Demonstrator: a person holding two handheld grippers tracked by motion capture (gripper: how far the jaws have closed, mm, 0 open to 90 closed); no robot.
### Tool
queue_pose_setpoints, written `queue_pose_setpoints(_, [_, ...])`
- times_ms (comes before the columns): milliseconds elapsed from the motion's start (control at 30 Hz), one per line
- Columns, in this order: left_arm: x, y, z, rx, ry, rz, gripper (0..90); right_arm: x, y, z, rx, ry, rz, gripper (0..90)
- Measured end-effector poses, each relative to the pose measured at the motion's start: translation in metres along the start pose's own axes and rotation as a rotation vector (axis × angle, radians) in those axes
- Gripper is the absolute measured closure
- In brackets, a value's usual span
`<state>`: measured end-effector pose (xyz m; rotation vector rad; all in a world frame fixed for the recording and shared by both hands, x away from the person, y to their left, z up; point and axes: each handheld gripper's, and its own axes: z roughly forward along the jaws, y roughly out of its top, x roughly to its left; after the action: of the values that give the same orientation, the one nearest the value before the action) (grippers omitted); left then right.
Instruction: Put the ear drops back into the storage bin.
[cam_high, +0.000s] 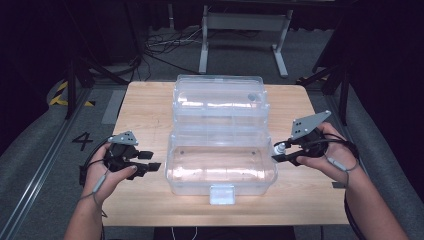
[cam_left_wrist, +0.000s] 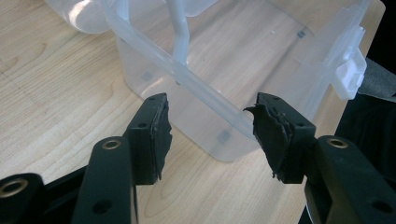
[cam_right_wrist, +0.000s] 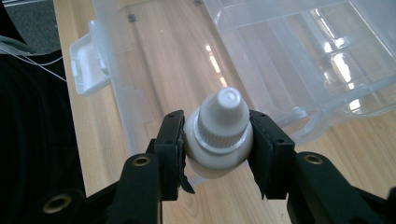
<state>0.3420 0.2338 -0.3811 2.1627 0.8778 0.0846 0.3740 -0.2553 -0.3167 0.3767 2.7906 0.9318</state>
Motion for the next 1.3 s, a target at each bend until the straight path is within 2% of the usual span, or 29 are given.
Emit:
queue_pose_setpoints(400, [0.0, -0.001, 0.0, 0.0, -0.001, -0.005, 46.2, 0.004, 0.009, 0.019, 0.079, 0.048, -0.041, 59.7])
queue_pose_setpoints(567, [0.0, -0.001, 0.0, 0.001, -0.001, -0.007, 46.1, 0.006, 0.01, 0.027, 0.095, 0.065, -0.051, 59.7])
queue_pose_setpoints(1033, [0.001, -0.001, 0.0, 0.002, 0.0, -0.008, 46.1, 0.009, 0.004, 0.053, 0.149, 0.111, -0.061, 59.7])
queue_pose_setpoints(1300, [0.002, -0.002, 0.001, 0.006, -0.002, -0.01, 46.0, 0.01, 0.0, 0.064, 0.182, 0.131, -0.051, 59.7])
